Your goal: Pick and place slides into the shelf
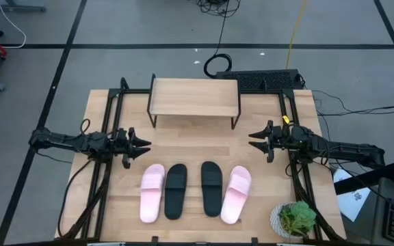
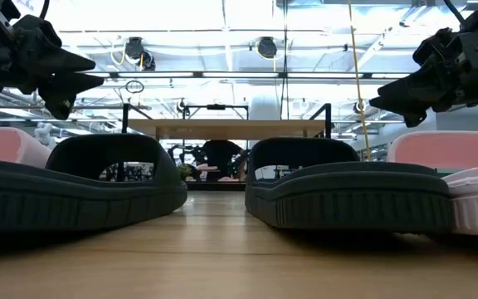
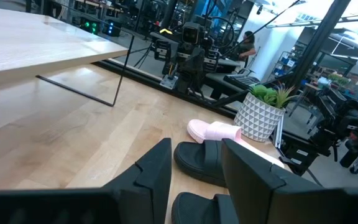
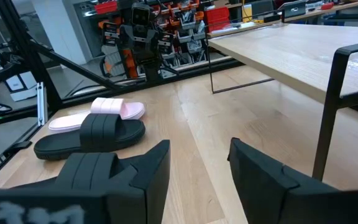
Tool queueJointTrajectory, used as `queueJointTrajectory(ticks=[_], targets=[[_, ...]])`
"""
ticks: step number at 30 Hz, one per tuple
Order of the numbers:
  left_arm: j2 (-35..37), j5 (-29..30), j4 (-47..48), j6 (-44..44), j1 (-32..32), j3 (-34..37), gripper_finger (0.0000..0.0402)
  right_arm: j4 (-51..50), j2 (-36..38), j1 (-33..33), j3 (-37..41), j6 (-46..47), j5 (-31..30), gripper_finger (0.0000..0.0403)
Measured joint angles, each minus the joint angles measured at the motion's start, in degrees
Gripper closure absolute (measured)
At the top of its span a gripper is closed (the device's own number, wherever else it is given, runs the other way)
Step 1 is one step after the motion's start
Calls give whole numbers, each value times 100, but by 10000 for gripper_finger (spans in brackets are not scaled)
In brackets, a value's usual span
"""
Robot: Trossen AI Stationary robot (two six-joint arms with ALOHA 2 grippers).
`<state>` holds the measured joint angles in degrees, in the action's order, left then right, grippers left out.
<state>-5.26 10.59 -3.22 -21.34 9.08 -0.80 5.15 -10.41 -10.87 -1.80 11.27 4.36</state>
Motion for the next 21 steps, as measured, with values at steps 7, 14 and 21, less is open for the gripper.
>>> queueJointTrajectory(ticks=[7, 14, 21], targets=[[2, -1, 2, -4, 0, -1, 266, 70, 1, -1, 0, 1, -1, 248], [1, 0, -5, 2, 0, 0, 266, 187, -2, 9, 0, 434, 26, 248], [0, 10, -556, -489, 0, 0, 266, 1672, -2, 9, 0, 2287, -4, 248]])
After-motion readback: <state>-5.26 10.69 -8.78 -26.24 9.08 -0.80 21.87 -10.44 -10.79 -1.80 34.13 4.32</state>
